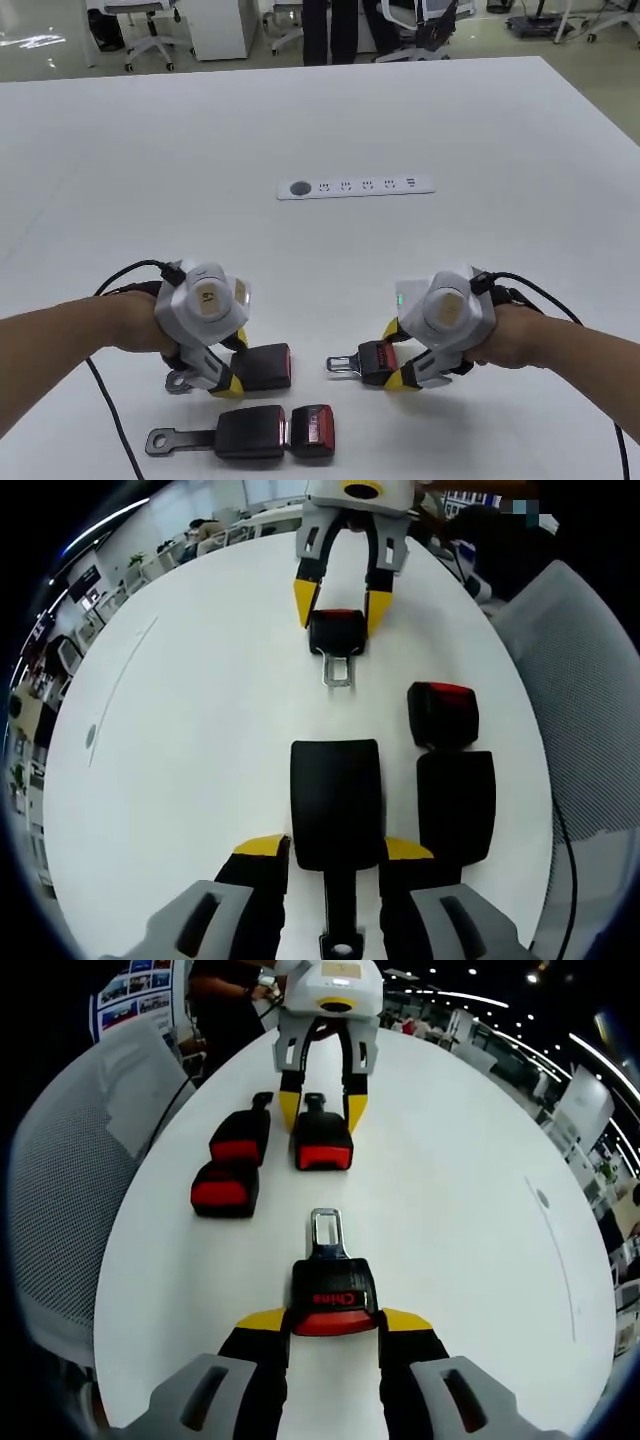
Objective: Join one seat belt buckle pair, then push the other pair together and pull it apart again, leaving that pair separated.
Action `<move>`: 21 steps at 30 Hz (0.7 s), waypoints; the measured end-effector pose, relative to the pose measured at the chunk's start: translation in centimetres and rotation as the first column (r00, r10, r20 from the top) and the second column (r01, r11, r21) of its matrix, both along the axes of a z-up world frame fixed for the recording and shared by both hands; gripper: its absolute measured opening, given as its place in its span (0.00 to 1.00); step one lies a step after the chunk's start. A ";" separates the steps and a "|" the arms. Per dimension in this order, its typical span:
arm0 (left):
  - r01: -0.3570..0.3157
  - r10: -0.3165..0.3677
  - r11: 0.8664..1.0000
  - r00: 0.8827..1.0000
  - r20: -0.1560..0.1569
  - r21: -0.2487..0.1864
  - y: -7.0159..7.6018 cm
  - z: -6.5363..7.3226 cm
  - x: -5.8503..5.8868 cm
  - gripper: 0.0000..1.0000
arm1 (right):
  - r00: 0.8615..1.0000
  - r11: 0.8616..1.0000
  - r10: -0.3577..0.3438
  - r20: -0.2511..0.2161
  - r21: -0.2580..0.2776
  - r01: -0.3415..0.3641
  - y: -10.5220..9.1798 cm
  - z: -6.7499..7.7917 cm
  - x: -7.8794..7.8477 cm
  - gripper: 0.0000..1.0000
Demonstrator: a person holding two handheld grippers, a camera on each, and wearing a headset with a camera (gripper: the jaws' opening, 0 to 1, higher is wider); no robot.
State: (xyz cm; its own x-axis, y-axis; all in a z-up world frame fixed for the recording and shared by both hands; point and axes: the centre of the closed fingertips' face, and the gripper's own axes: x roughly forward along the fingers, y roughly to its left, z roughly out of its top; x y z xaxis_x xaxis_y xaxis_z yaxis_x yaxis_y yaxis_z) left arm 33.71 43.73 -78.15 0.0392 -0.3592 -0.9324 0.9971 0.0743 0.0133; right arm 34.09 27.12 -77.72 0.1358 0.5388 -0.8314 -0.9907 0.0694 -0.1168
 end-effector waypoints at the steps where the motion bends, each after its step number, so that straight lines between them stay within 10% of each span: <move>1: 0.001 -0.001 1.000 1.000 0.004 0.001 0.1 0.0 0.1 0.38 | 1.000 1.000 0.002 0.003 -0.004 -0.001 0.0 0.0 0.0 0.31; 21: -0.137 0.140 0.984 0.990 0.019 -0.118 2.7 2.7 -0.4 0.50 | 0.998 0.999 -0.043 0.042 0.002 0.043 -2.1 2.0 -0.3 0.54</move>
